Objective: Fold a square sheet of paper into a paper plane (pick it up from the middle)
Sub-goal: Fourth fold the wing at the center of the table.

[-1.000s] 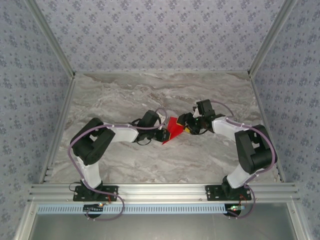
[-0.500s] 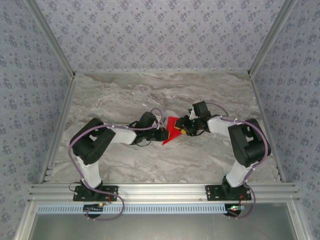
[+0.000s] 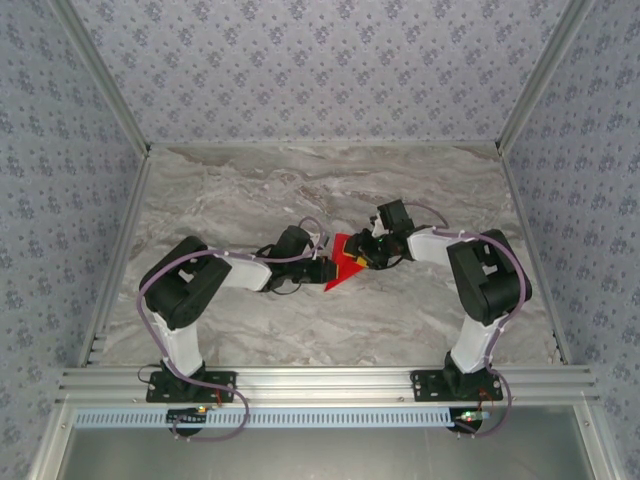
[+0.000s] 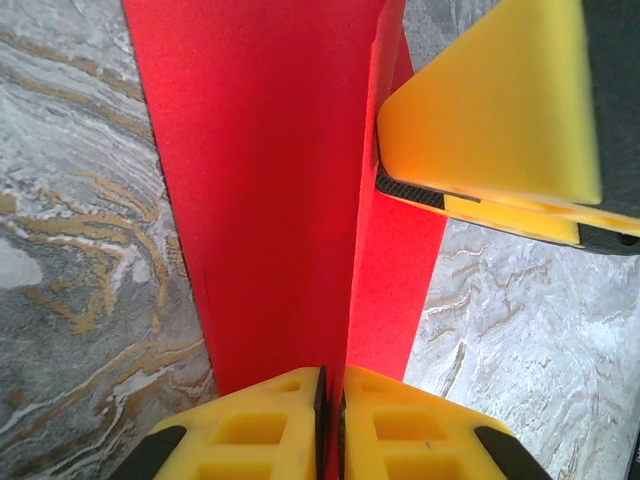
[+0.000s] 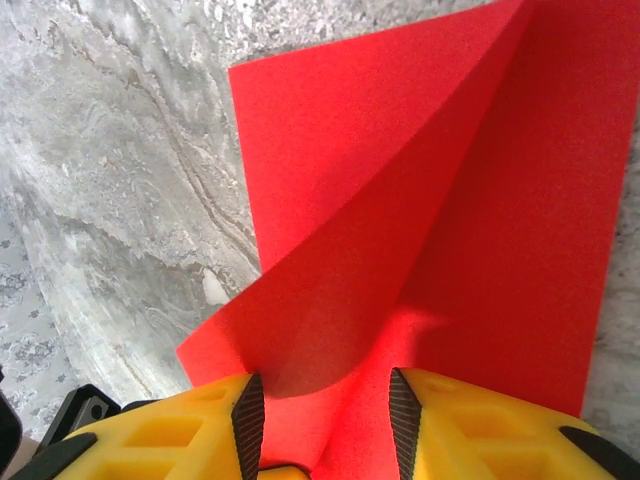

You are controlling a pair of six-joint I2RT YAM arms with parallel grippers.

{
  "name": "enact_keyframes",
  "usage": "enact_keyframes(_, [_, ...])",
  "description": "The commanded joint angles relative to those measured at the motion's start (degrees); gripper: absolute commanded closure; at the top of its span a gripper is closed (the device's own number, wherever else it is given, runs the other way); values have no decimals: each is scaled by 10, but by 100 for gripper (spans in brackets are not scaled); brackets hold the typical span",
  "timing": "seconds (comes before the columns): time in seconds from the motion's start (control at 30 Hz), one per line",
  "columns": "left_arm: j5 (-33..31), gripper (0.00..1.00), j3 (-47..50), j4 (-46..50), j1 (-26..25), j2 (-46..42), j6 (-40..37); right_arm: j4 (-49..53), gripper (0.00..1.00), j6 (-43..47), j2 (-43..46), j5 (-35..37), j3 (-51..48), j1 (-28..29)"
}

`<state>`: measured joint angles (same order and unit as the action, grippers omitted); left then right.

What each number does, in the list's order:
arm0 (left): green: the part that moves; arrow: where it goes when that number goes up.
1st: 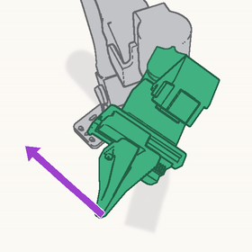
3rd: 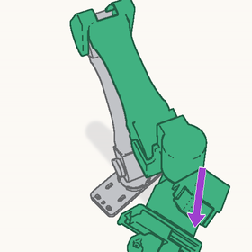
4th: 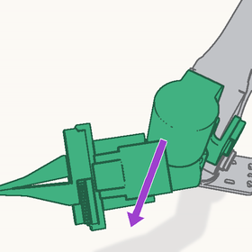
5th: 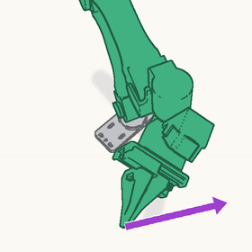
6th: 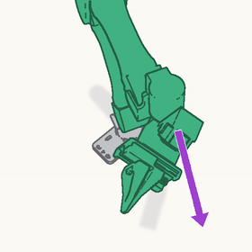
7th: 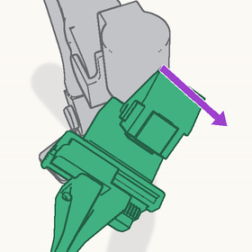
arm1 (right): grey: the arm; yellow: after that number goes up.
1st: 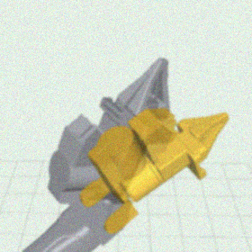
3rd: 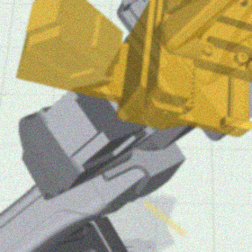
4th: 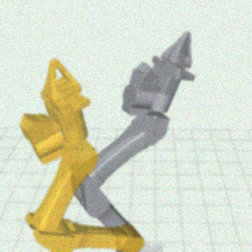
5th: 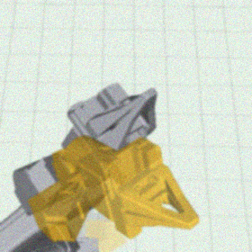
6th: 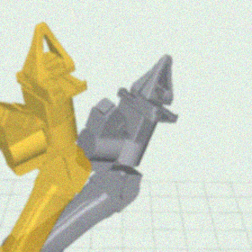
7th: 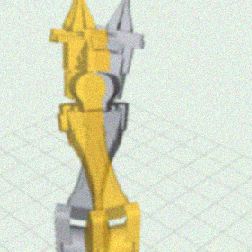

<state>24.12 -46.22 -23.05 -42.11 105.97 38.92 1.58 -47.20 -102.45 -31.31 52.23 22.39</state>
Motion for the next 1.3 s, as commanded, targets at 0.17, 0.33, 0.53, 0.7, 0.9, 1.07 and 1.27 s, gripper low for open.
enact_keyframes(0.17, [23, 82, 2, -18, 5, 8, 15, 31, 59, 18, -20, 10, 26, 11])
enact_keyframes(0.33, [46, 74, -2, -24, 11, 15, 33, 57, 58, 25, -28, 26, 36, 15])
enact_keyframes(0.53, [54, 69, -2, -9, 19, 2, 35, 90, 56, 32, -35, 47, 46, 21])
enact_keyframes(0.7, [44, 63, 10, 25, 32, -39, 28, 106, 55, 36, -38, 58, 50, 22])
enact_keyframes(0.9, [2, 57, 14, 95, 42, -100, 21, 124, 54, 39, -43, 73, 54, 23])
enact_keyframes(1.07, [20, 64, -1, 83, 42, -105, 47, 141, 54, 45, -53, 85, 58, 26])
enact_keyframes(1.27, [69, 77, -40, 78, 40, -66, 61, 173, 53, 53, -64, 115, 72, 33])
